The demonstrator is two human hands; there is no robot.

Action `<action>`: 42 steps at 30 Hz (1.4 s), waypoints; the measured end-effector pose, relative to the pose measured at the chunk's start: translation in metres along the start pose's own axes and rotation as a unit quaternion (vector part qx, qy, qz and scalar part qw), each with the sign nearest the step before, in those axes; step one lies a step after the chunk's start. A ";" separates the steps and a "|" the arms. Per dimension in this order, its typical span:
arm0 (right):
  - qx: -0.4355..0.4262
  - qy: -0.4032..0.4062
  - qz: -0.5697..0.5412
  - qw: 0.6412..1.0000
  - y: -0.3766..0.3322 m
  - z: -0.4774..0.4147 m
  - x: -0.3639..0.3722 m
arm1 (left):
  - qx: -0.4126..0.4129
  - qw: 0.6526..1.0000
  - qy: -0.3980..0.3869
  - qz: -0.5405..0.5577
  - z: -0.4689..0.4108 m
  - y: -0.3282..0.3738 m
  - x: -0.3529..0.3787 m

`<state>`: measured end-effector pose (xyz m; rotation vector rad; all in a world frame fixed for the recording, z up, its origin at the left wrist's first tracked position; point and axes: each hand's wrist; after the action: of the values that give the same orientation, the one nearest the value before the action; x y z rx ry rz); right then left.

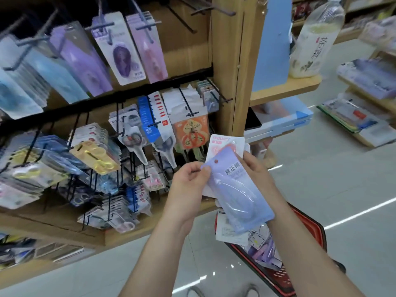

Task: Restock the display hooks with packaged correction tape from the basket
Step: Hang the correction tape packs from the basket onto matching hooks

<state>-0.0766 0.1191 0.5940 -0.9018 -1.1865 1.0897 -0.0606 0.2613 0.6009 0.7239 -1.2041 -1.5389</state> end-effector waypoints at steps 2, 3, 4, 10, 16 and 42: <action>-0.008 0.002 0.017 1.000 -0.001 -0.005 0.009 | -0.004 0.999 -0.004 0.053 0.000 0.006 -0.016; -0.016 0.006 0.031 0.999 -0.002 -0.007 0.014 | 0.002 0.996 0.014 0.084 0.000 0.012 -0.026; -0.023 0.009 0.044 0.999 -0.002 -0.011 0.017 | 0.014 0.993 0.042 0.111 -0.002 0.016 -0.037; -0.046 -0.042 0.109 0.992 -0.013 -0.028 0.060 | 0.138 0.976 0.171 -0.005 -0.010 0.041 -0.084; -0.003 -0.150 0.091 0.984 -0.012 -0.040 0.111 | 0.185 0.958 0.214 -0.055 -0.006 0.054 -0.114; -0.107 -0.331 0.159 0.924 -0.018 -0.140 0.227 | 0.169 0.934 0.281 0.140 0.020 0.107 -0.248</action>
<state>0.0713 0.3355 0.6442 -0.9426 -1.7812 1.6295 0.0360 0.5027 0.6779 1.0785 -1.0778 -0.8092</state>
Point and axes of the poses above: each hand's wrist, its own z-axis away from the middle knuckle, its own x-axis out of the palm, y = z × x, and after that the axes turned 13 degrees about -y, right-handed
